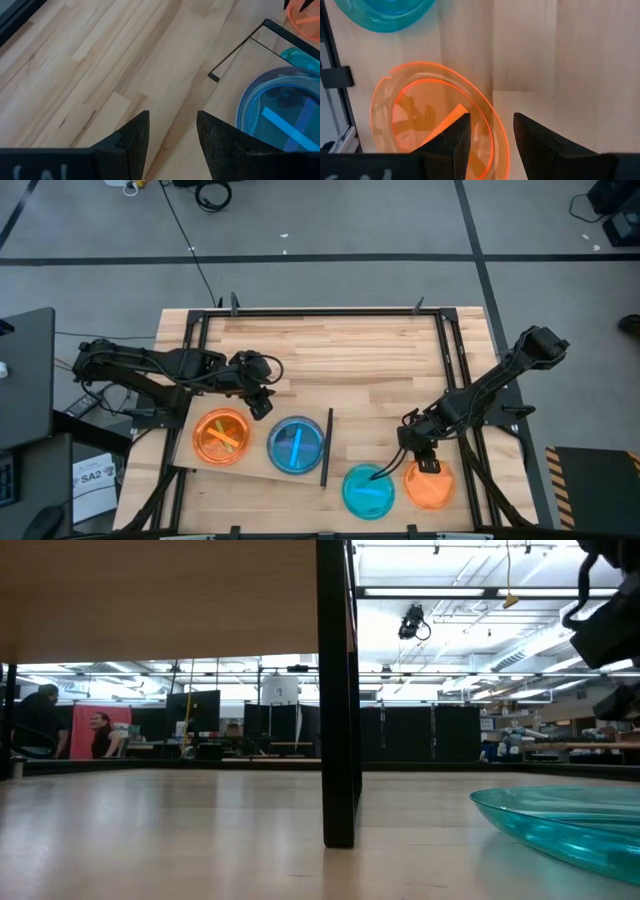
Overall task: Place and stack plates onto a shelf
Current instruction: Stack the orange plate on top of the other orange plate on the shelf
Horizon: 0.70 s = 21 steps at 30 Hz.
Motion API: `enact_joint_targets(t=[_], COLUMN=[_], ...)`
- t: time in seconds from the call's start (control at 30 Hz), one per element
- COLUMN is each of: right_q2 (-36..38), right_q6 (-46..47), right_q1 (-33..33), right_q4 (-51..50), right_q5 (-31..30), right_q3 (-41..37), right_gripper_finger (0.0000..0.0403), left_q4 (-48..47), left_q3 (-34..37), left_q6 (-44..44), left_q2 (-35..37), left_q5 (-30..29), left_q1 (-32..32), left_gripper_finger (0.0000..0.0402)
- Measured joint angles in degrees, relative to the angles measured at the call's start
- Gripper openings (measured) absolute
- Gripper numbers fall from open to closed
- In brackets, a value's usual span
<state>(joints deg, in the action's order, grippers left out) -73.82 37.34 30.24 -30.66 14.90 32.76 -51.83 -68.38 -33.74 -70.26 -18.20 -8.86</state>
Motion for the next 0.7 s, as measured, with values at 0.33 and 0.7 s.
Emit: enact_joint_targets(t=[0.33, 0.7], right_q2=[0.0, 0.0], right_q6=[0.1, -2.2], right_q1=[1.7, 1.7], right_q4=[3.9, 4.0], right_q5=[-0.2, -0.2], right_q3=[-4.3, -4.5], right_gripper_finger=[0.0155, 0.0144], left_q4=[0.1, 0.2], left_q3=[0.0, 0.0], left_q6=[0.0, 0.0], left_q2=[0.0, 0.0], left_q5=[0.0, 0.0], left_q1=[0.0, 0.0], left_gripper_finger=[0.0172, 0.0172])
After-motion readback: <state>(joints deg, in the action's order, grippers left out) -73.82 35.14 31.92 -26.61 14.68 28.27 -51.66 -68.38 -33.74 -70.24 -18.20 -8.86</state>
